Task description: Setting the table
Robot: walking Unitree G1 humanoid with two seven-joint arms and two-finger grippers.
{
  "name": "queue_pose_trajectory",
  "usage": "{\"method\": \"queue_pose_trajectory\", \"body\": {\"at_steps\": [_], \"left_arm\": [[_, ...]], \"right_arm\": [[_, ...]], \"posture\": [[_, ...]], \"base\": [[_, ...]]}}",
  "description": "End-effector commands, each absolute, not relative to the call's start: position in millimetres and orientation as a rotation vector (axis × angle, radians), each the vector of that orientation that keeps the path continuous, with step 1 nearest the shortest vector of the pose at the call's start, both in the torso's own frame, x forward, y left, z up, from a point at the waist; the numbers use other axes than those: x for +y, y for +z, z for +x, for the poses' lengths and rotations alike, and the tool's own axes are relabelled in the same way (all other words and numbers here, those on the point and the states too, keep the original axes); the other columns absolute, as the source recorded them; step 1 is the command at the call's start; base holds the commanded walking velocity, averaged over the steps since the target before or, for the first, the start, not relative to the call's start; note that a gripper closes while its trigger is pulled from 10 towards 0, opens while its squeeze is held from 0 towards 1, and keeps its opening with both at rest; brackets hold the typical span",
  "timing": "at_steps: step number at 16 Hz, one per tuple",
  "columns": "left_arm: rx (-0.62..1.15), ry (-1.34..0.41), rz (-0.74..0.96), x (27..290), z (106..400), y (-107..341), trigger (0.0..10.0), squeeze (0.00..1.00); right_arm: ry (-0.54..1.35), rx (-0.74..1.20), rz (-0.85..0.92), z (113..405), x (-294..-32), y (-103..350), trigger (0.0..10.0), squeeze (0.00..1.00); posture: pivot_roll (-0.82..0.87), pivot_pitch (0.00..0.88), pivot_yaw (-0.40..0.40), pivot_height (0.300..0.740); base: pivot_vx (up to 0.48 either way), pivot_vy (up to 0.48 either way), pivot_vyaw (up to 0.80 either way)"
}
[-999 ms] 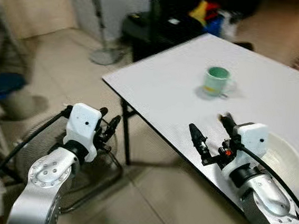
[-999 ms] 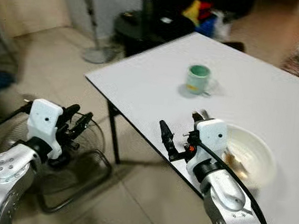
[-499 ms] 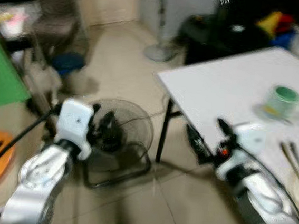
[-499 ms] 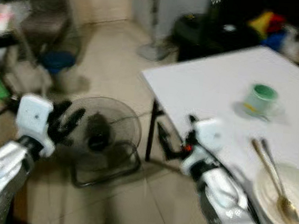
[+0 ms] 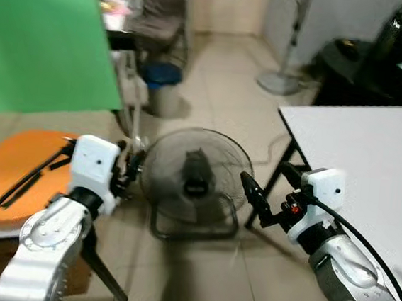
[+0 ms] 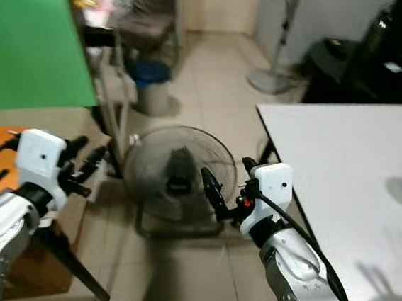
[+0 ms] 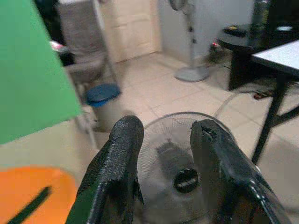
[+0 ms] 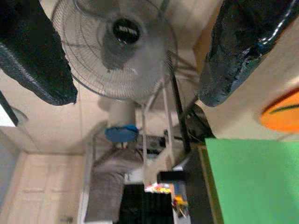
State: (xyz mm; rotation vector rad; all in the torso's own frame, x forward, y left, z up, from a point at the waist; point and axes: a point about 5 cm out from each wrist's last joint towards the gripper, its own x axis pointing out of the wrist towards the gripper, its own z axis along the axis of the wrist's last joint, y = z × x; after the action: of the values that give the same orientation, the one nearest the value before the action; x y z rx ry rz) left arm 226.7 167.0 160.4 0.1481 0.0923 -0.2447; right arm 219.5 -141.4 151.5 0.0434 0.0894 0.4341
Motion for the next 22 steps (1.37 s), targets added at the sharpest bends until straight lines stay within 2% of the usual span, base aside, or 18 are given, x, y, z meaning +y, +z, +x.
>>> {"method": "queue_pose_trajectory", "body": {"at_steps": [1, 19, 22], "left_arm": [[0.084, -0.26, 0.149, 163.3, 226.8, 162.2, 10.0, 0.0], [0.071, -0.273, 0.184, 167.1, 235.6, 169.8, 10.0, 0.0], [0.074, -0.266, 0.161, 167.3, 238.5, 167.7, 10.0, 0.0]], "right_arm": [[0.427, 0.088, 0.058, 221.4, -142.7, 151.6, 10.0, 0.0], [0.412, 0.12, 0.133, 231.5, -130.7, 159.6, 10.0, 0.0], [0.41, 0.126, 0.124, 230.7, -132.1, 159.8, 10.0, 0.0]], "posture": [[0.1, 0.0, 0.041, 0.74], [0.13, 0.0, 0.057, 0.74], [0.09, 0.0, 0.069, 0.74]], "base": [[0.0, 0.27, 0.0], [0.0, 0.287, 0.0], [0.0, 0.085, 0.0]]}}
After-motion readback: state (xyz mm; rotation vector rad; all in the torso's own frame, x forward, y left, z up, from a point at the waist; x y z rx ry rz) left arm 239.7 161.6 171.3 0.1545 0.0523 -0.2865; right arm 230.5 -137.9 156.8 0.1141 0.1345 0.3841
